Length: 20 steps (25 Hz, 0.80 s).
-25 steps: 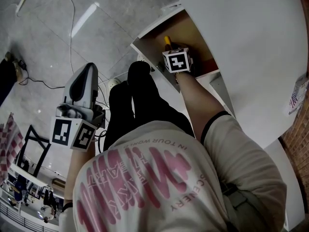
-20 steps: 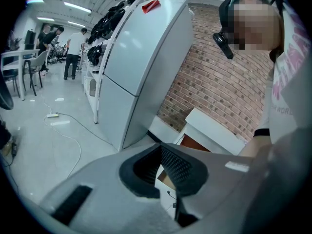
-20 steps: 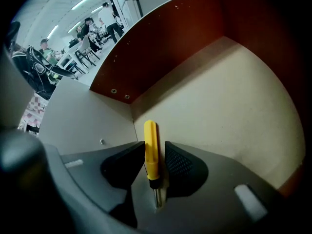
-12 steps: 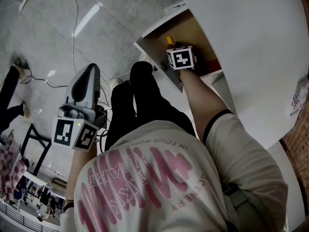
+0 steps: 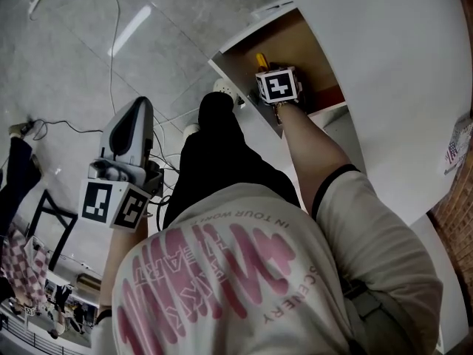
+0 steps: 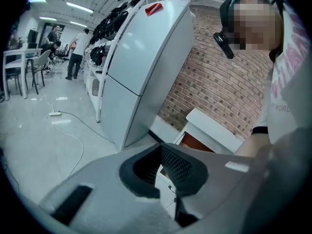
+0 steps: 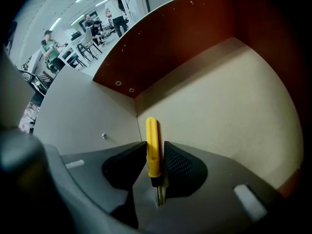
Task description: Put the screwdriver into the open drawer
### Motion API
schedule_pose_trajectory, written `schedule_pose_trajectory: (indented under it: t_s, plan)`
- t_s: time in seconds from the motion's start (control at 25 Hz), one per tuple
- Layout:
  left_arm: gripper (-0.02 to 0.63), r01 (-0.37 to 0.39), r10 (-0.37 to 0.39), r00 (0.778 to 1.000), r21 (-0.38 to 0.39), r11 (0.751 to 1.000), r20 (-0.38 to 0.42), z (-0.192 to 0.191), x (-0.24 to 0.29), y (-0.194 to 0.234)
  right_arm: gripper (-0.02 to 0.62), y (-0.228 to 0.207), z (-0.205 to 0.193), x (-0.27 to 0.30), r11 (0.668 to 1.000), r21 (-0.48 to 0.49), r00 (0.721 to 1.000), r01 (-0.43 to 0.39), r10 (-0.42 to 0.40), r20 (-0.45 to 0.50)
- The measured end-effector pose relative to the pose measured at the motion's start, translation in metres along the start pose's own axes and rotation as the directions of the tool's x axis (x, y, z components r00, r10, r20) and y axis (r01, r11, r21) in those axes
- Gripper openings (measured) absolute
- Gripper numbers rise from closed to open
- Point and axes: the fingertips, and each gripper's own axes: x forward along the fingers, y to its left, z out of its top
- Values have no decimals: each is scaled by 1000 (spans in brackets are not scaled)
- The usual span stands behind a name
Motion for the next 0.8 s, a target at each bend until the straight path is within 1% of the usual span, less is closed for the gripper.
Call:
schedule_pose_trajectory:
  t_s: [0.16, 0.36, 0.56, 0.68, 0.8]
  plan:
    - [3, 13, -13, 1000, -12, 1000, 10, -11, -7, 2, 127, 0, -6, 2, 1000, 16, 1000, 16, -16, -7]
    - [3, 2, -2, 1000, -27, 1000, 24, -22, -30, 13, 124, 5, -13, -1, 999, 9, 999, 44, -44, -14]
    - [3, -21, 24, 998, -37, 999, 61, -20, -64, 29, 123, 11, -7, -19, 993, 83, 996, 78, -80, 25]
    - [4, -9, 11, 996, -27, 1000, 89, -16, -81, 30, 123, 17, -7, -35, 993, 60, 994, 97, -100, 37]
    - [3, 1, 2, 991, -25, 1000, 131, -4, -106, 31, 116, 27, -5, -62, 991, 36, 990, 126, -128, 62]
